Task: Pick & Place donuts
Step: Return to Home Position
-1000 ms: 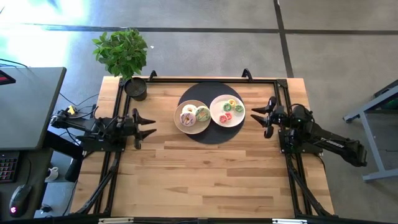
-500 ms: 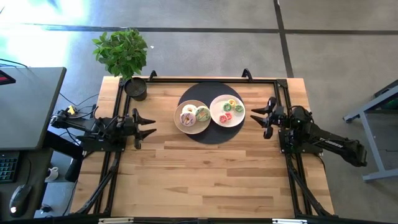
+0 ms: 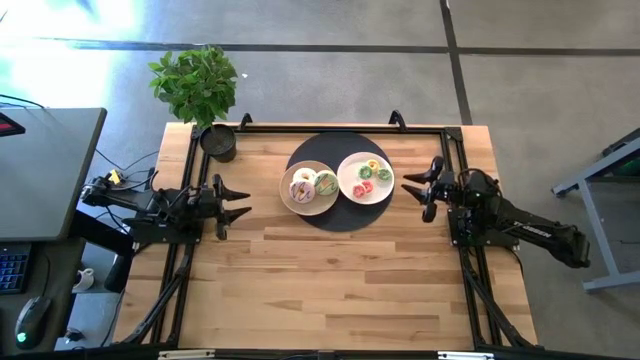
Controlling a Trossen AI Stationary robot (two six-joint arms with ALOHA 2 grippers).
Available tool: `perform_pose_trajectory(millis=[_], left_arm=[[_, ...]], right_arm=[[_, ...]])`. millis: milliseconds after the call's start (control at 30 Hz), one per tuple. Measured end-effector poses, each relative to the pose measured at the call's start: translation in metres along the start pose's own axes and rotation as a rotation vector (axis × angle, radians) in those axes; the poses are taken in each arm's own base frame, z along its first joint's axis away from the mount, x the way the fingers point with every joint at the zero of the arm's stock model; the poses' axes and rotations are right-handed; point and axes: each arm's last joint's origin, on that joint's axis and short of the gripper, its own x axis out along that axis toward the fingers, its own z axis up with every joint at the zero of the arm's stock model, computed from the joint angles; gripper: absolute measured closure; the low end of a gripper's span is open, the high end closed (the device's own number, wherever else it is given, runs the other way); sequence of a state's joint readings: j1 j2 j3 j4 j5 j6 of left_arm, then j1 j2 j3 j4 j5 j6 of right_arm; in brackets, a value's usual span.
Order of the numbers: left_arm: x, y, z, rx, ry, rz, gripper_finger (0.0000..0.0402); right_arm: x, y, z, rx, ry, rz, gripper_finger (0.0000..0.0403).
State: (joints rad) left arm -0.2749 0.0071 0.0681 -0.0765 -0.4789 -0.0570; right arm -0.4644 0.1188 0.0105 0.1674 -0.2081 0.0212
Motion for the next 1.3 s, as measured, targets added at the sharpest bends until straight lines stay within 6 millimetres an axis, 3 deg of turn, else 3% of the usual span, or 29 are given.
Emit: perform_pose_trajectory(millis=[1300], left_arm=[[0.0000, 0.0000, 0.0000, 0.000, 0.000, 0.000, 0.0222]], right_arm=[[-0.0001, -0.0001, -0.0036, 0.031, 0.036, -0.001, 0.0274]])
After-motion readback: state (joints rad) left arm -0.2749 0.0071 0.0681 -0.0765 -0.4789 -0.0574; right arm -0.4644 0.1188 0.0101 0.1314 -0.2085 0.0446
